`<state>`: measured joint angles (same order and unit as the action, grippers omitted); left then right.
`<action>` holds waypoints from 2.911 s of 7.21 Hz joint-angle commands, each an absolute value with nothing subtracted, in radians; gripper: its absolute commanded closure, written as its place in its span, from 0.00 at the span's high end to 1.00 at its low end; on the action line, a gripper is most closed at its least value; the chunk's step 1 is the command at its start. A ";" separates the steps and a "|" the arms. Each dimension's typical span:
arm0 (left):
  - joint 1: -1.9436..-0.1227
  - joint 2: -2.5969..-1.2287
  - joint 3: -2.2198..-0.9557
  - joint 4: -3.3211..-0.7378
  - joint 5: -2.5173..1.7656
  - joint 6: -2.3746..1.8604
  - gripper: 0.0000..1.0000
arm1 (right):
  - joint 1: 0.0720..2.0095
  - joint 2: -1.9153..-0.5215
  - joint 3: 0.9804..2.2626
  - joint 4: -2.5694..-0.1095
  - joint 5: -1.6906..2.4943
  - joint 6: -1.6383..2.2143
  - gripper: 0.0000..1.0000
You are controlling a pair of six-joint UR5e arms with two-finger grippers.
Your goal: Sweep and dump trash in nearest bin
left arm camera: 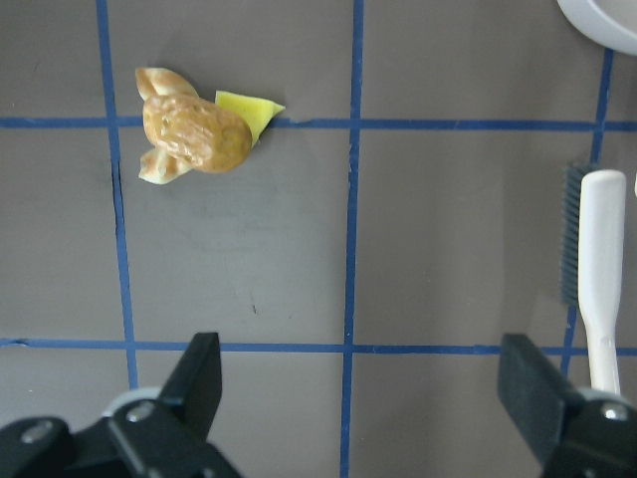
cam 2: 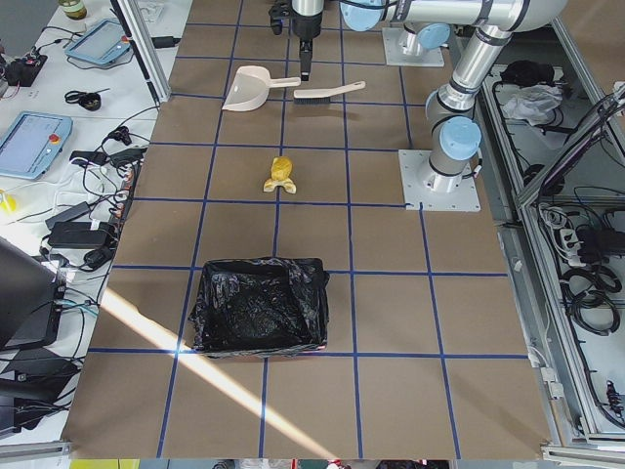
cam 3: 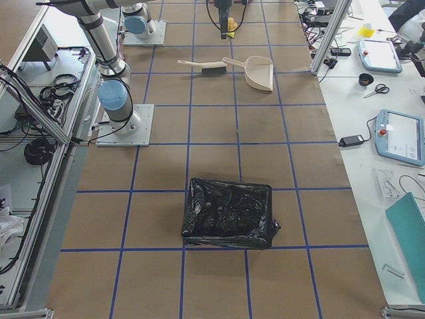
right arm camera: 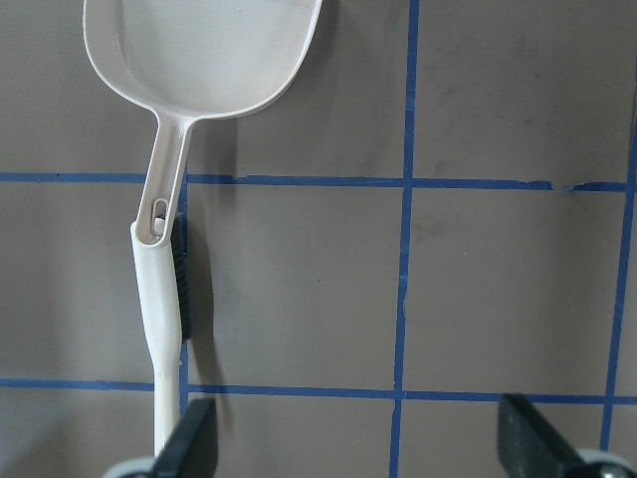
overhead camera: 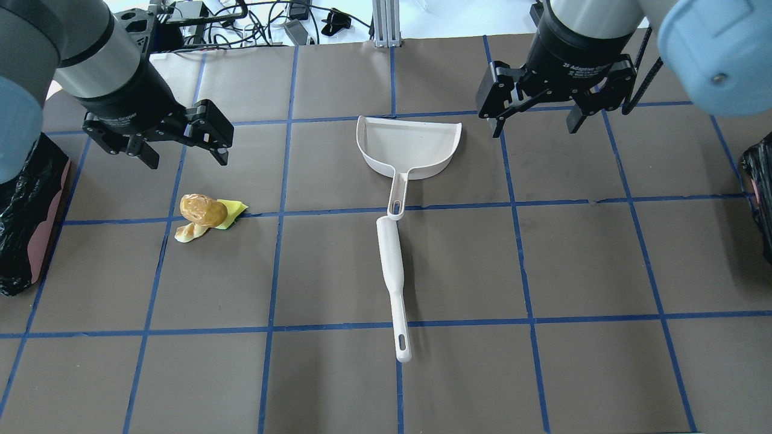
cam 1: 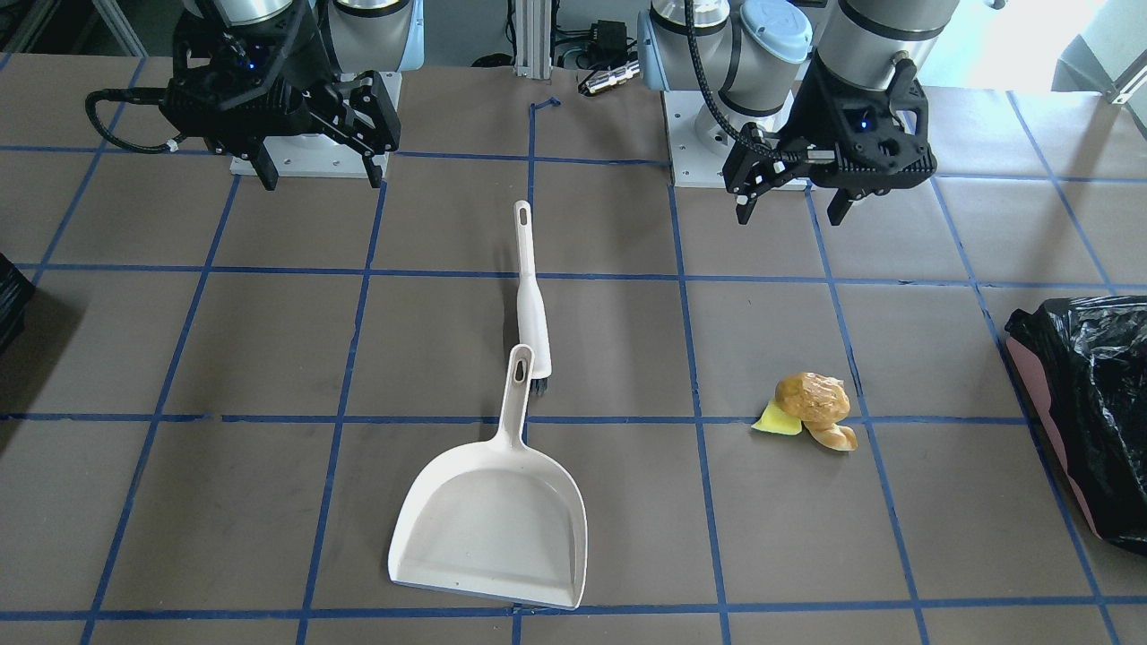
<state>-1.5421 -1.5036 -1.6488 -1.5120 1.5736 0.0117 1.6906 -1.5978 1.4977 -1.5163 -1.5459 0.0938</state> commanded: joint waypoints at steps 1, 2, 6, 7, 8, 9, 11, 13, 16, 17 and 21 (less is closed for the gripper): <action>-1.537 -1.557 -1.671 -1.340 1.562 0.014 1.00 | 1.709 -1.604 1.509 -1.511 -1.543 0.095 1.00; -1.539 -1.606 -1.645 -1.332 1.566 0.014 1.00 | 1.753 -1.603 1.520 -1.520 -1.542 0.098 1.00; -1.656 -1.822 -1.470 -1.348 1.572 -0.070 1.00 | 2.041 -1.591 1.751 -1.677 -1.542 0.274 1.00; -1.708 -1.860 -1.462 -1.339 1.574 -0.098 1.00 | 2.092 -1.563 1.816 -1.713 -1.540 0.275 1.00; -1.754 -1.887 -1.462 -1.332 1.572 -0.127 1.00 | 2.121 -1.552 1.886 -1.795 -1.540 0.278 0.99; -1.807 -1.913 -1.462 -1.295 1.563 -0.155 1.00 | 2.144 -1.548 1.973 -1.915 -1.539 0.282 0.99; -1.897 -1.966 -1.466 -1.237 1.563 -0.221 1.00 | 2.148 -1.496 2.071 -2.096 -1.540 0.373 0.99; -1.943 -2.009 -1.480 -1.207 1.560 -0.230 1.00 | 2.149 -1.433 2.066 -2.111 -1.539 0.379 0.95; -1.965 -2.068 -1.489 -1.175 1.531 -0.235 1.00 | 2.149 -1.419 2.069 -2.120 -1.537 0.376 0.84; -1.980 -2.088 -1.508 -1.148 1.531 -0.233 1.00 | 2.149 -1.419 2.068 -2.118 -1.539 0.376 0.81; -1.985 -2.097 -1.539 -1.143 1.525 -0.201 0.92 | 2.149 -1.419 2.068 -2.117 -1.539 0.371 0.56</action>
